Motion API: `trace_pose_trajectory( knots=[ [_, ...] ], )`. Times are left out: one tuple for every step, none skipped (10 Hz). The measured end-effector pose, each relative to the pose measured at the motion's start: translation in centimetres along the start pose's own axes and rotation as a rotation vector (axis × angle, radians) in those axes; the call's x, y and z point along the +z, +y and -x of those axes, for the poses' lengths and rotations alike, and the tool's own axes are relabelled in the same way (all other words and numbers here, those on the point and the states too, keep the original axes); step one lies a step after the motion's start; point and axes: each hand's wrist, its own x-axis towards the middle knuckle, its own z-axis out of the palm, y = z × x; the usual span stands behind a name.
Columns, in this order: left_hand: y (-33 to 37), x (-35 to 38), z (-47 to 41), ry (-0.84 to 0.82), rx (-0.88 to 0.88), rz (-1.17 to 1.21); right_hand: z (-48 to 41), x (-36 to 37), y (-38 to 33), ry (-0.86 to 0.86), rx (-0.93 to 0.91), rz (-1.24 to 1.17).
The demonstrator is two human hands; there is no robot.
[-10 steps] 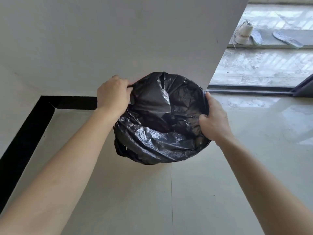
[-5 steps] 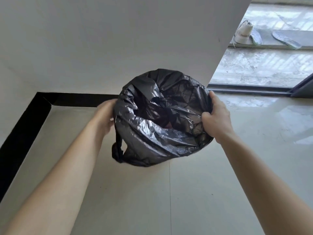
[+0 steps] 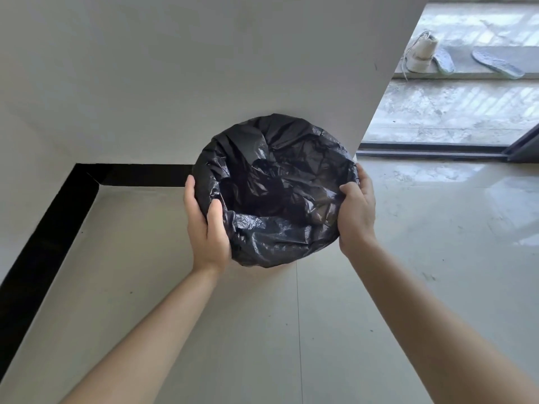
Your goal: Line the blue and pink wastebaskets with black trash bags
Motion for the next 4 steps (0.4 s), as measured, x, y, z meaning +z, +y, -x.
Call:
trace_pose_trajectory(
  knots=[
    [-0.3, -0.5, -1.1, -0.046, -0.045, 0.008, 0.1, -0.3, -0.2, -0.133, -0.105, 0.162],
    [-0.5, -1.2, -2.8, -0.115, -0.068, -0.056, -0.5, -0.8, -0.5, -0.219, -0.216, 0.365],
    [0.4, -1.6, -2.9, -0.161, -0.053, -0.204, -0.6, -1.3, -1.3, -0.27, -0.269, 0.485],
    [1.5, -1.9, -2.4, -0.03, 0.118, -0.417, -1.0, -2.2, -1.9, -0.281, -0.353, 0.594]
  ],
)
